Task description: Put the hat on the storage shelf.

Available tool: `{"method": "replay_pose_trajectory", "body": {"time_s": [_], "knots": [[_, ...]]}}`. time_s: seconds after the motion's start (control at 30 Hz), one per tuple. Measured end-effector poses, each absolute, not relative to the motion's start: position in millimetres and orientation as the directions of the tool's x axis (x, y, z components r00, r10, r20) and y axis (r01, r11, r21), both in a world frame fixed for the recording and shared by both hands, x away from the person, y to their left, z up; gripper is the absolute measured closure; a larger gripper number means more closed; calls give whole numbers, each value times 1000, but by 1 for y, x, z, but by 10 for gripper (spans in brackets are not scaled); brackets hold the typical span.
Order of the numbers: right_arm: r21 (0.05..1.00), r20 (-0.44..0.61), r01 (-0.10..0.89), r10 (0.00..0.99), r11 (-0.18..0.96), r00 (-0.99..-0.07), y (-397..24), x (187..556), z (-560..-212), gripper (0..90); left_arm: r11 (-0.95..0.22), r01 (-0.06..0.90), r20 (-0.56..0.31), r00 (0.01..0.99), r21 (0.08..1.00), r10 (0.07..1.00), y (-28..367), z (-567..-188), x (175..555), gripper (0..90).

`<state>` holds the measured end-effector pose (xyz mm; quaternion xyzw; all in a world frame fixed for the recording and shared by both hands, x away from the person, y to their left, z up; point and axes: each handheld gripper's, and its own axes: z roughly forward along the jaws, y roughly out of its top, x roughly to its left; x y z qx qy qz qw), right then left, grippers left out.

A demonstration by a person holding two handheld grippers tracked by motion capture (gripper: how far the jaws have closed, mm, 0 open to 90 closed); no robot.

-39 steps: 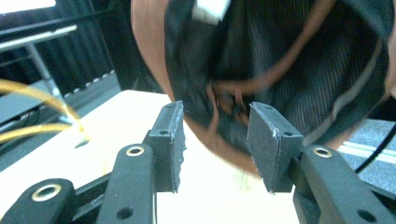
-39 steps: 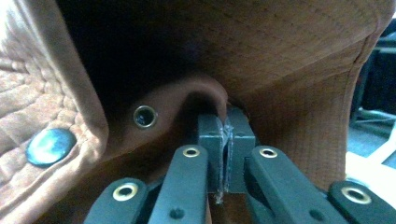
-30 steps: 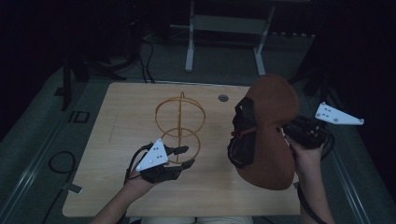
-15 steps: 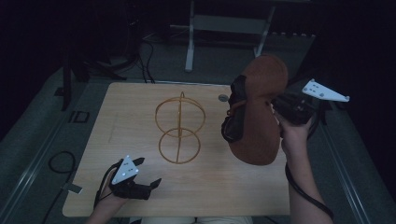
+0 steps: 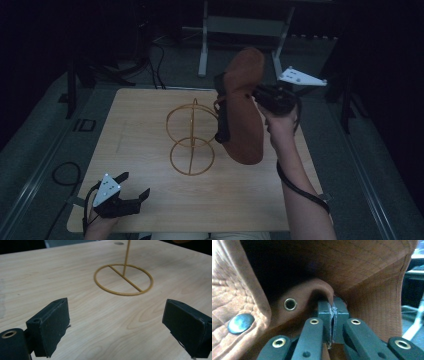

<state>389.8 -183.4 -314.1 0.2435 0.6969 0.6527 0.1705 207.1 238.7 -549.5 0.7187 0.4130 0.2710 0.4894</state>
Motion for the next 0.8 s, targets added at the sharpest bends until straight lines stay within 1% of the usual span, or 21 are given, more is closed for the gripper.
{"method": "replay_pose_trajectory", "body": {"time_s": [0.1, 0.2, 0.33, 0.57, 0.8], "knots": [[989, 97, 139, 518, 42, -850, -159, 395, -315, 877, -175, 344, -27, 509, 923, 860, 240, -553, 209, 80], [985, 101, 157, 482, 77, -870, -135, 400, -316, 877, -170, 366, -42, 505, 915, 862, 241, -557, 211, 80], [973, 124, 194, 431, 122, -894, -107, 405, -320, 875, -165, 361, -43, 503, 918, 863, 243, -558, 210, 80], [955, 122, 216, 396, 201, -910, -80, 410, -331, 874, -162, 377, -49, 490, 912, 870, 246, -562, 209, 80], [933, 133, 249, 390, 262, -911, -59, 416, -340, 871, -151, 384, -64, 493, 911, 867, 246, -564, 209, 80]]}}
